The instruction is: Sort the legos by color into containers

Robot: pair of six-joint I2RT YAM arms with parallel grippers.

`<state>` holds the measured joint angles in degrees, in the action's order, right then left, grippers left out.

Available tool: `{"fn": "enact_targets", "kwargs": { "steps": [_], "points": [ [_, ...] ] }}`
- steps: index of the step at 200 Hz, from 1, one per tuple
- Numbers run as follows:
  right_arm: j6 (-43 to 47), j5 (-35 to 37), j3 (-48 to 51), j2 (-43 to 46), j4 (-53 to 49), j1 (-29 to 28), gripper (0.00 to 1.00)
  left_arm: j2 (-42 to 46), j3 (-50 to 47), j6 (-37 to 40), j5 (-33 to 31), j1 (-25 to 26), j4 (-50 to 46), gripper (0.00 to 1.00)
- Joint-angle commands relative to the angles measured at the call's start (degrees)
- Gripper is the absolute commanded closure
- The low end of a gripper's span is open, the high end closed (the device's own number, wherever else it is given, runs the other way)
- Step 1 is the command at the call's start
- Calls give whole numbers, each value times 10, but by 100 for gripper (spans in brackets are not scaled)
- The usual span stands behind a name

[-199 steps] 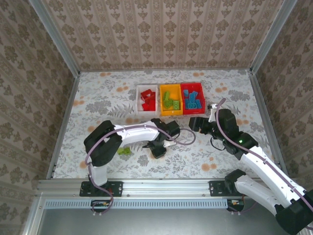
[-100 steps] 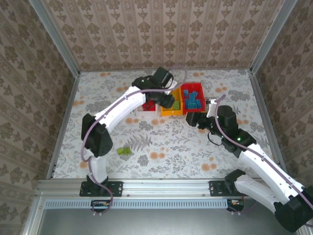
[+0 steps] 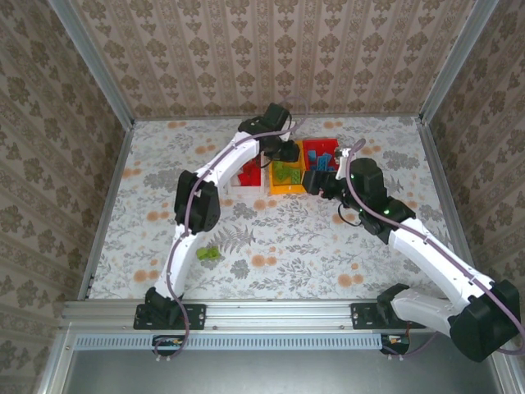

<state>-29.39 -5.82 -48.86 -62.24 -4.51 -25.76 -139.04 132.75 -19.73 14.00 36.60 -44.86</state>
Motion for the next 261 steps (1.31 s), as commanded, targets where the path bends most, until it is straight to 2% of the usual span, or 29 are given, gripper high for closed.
{"fn": "enact_targets", "kwargs": {
  "steps": [1, 55, 93, 121, 157, 184, 195, 218, 261],
  "points": [
    [-11, 11, -18, -5, 7, 0, 24, -17, 24, -35, 25, -12, 13, 60],
    [8, 6, -10, -3, -10, -2, 24, 28, -2, -44, 32, -13, 18, 42],
    [85, 0, -7, -16, -18, -29, 24, 133, -98, -64, 21, -13, 56, 46],
    [182, -28, 9, -56, 11, -107, 24, 270, -224, -85, -22, -20, 84, 49],
    [287, -49, 26, -148, 75, -243, 21, 498, -479, -139, -74, -63, 115, 48],
    [339, -43, -4, -252, 102, -320, 19, 680, -645, -170, -99, -100, 86, 46],
    [352, -32, -22, -293, 118, -339, 18, 747, -697, -181, -107, -127, 58, 45],
    [384, -2, -60, -377, 152, -368, 14, 876, -775, -201, -107, -150, -21, 43],
    [423, 37, -137, -493, 179, -375, 8, 1051, -850, -273, -117, -156, -157, 39]
  ]
}}
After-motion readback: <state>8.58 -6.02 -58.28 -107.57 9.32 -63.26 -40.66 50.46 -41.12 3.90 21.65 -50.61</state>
